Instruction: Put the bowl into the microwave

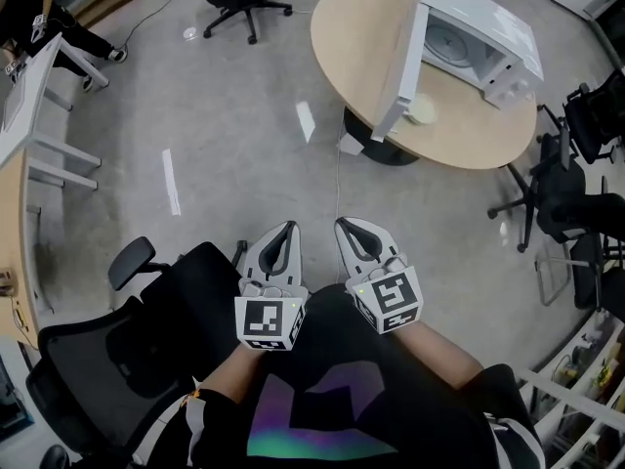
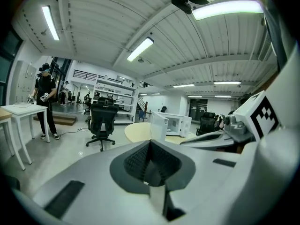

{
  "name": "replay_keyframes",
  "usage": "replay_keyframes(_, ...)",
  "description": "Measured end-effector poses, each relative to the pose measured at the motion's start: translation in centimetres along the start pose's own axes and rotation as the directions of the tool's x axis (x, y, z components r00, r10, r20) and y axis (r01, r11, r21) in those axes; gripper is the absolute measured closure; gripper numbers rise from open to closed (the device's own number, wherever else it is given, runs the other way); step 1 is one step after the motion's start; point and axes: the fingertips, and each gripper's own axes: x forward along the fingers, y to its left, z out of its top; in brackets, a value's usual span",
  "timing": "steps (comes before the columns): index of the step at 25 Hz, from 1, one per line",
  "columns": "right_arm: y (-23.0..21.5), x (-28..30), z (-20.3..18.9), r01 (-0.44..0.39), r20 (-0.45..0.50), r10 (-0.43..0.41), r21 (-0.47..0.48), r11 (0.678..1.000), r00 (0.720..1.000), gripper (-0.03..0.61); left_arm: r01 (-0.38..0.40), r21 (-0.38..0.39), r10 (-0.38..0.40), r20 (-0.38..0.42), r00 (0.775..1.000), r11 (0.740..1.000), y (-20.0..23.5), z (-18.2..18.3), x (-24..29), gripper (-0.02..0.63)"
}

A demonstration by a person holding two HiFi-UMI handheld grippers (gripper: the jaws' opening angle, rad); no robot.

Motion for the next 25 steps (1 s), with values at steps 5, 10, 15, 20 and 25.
replay_keyframes(5, -2.1, -1.1, -0.7, 0.019, -0.008, -0.019, 0.013, 1.000, 1.000, 0.563, 0.030, 0.013, -0.030, -0.020, 0.999, 0.999, -2.0, -0.1, 1.8, 0.568)
replay_keyframes(10, -4.2, -2.3, -1.3, 0.026, -0.009, -0.025, 0.028, 0.999, 1.000, 0.563, 0.039, 0.025, -0.039, -0.030, 0.999, 0.999, -4.1, -0.2, 3.2, 0.568)
replay_keyframes(15, -6.9, -3.8, -1.5, 0.029, 0.012, -0.030, 0.044, 0.999, 0.999, 0.563, 0.038, 0.044, -0.037, -0.034, 0.999, 0.998, -6.7, 0.1, 4.7, 0.568)
replay_keyframes(20, -10.1, -5.9, -1.5, 0.032, 0.041, -0.035, 0.072, 0.997, 0.999, 0.563, 0.025, 0.056, -0.023, -0.039, 0.999, 0.998, -9.5, 0.6, 6.5, 0.568)
replay_keyframes(25, -12.9, -7.7, -1.7, 0.031, 0.073, -0.038, 0.086, 0.996, 0.997, 0.563, 0.041, 0.081, -0.036, -0.059, 0.998, 0.996, -12.8, 0.4, 8.2, 0.568)
